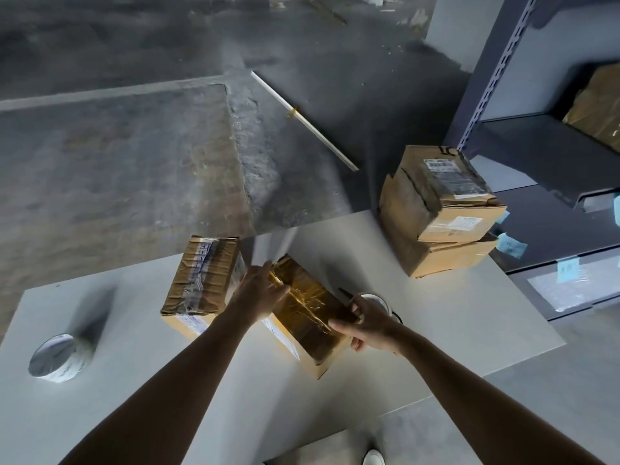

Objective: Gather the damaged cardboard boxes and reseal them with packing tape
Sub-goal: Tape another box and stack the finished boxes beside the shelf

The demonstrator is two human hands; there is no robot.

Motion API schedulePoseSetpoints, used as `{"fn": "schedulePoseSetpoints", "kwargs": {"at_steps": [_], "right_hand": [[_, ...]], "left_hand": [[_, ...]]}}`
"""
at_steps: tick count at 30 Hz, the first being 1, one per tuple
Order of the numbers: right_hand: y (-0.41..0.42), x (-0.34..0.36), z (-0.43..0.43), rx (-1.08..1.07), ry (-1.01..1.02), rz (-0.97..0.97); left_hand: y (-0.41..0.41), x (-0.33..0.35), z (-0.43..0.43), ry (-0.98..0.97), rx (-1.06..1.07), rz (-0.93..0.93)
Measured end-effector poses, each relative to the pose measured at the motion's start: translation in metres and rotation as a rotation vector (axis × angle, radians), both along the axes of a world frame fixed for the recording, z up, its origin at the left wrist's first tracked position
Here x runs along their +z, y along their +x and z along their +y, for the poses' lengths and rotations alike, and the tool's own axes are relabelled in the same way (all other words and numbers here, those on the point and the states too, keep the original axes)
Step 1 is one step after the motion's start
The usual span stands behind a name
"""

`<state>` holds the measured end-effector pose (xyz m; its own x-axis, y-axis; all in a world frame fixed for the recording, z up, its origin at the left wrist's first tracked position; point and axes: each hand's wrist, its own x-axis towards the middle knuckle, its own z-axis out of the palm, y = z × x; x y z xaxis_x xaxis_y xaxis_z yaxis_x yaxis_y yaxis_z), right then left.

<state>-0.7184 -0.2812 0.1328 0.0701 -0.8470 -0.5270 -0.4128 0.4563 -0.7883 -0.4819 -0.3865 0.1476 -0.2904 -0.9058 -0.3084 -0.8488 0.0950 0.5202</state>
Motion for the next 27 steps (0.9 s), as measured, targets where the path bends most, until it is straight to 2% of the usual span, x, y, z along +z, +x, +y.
{"fn": "schedulePoseSetpoints", "kwargs": {"at_steps": [3, 5, 7, 9, 12, 17, 23, 27], "right_hand": [[-0.006, -0.006, 0.000, -0.108, -0.138, 0.118], [-0.016, -0.019, 0.002, -0.212, -0.312, 0.286], [-0.029, -0.037, 0.006, -0.147, -0.429, 0.489], [-0.036, -0.051, 0.011, 0.002, -0.416, 0.594], [-0.036, -0.063, 0.014, 0.089, -0.402, 0.620], [-0.037, -0.077, 0.014, 0.208, -0.464, 0.675], [-0.033, -0.084, 0.010, 0.318, -0.465, 0.848], [-0.038, -0.083, 0.012, 0.260, -0.455, 0.797]], "left_hand": [[-0.006, -0.003, -0.001, 0.018, -0.029, -0.015], [-0.008, -0.004, 0.001, 0.022, -0.026, -0.020], [-0.008, -0.004, 0.003, 0.023, -0.017, -0.022], [-0.006, -0.004, 0.003, 0.033, -0.010, -0.018], [-0.004, -0.005, 0.001, -0.001, -0.029, -0.032], [-0.017, -0.001, 0.002, -0.230, -0.091, 0.061], [-0.049, 0.004, 0.019, -0.453, -0.362, 0.215], [-0.071, 0.008, 0.023, -0.441, -0.493, 0.204]]}}
